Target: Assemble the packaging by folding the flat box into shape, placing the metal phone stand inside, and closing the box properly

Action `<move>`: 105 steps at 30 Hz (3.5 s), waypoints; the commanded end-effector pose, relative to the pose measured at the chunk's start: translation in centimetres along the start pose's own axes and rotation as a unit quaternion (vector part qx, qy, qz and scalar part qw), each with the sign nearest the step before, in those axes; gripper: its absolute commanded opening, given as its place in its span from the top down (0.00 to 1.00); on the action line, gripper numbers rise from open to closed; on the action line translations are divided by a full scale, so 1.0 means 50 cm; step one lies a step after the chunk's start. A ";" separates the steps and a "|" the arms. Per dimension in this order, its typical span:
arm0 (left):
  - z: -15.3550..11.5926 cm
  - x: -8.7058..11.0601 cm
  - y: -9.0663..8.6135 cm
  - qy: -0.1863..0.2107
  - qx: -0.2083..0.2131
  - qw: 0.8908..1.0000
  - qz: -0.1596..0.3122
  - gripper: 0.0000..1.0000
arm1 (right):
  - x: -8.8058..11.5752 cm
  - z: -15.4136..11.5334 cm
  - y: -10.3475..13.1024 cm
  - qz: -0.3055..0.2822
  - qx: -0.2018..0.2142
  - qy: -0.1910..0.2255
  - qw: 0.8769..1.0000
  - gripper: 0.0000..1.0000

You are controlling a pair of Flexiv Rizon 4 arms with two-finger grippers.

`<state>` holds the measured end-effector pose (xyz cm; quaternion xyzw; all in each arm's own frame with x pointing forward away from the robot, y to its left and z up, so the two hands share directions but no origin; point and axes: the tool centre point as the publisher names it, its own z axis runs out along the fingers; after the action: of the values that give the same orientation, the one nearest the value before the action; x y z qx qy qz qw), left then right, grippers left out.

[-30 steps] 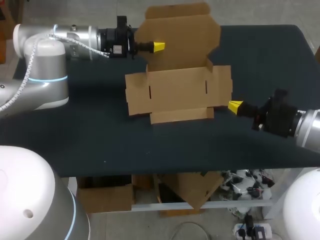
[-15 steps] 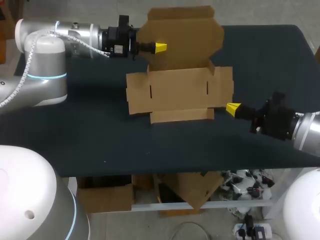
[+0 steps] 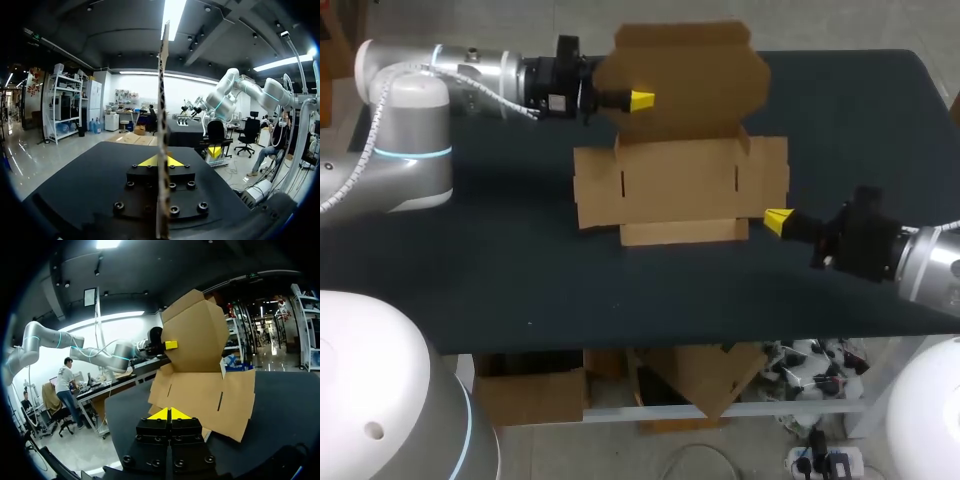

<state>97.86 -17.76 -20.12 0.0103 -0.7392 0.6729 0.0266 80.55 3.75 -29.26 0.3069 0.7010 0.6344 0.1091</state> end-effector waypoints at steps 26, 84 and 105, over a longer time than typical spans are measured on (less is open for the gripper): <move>-0.006 0.026 -0.011 -0.015 0.014 0.998 0.055 1.00 | 0.020 0.029 -0.019 -0.006 0.009 -0.003 1.000 1.00; -0.012 0.154 -0.106 -0.050 -0.014 0.998 0.042 1.00 | 0.038 -0.011 -0.015 -0.021 0.001 0.001 1.000 1.00; -0.023 0.166 -0.093 -0.029 -0.007 0.999 -0.037 1.00 | 0.050 -0.008 -0.012 -0.025 0.006 0.004 1.000 1.00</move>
<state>89.59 -16.97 -14.87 0.0578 -0.7426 0.6667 0.0253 78.41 4.87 -29.25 0.2867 0.7132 0.6285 0.1185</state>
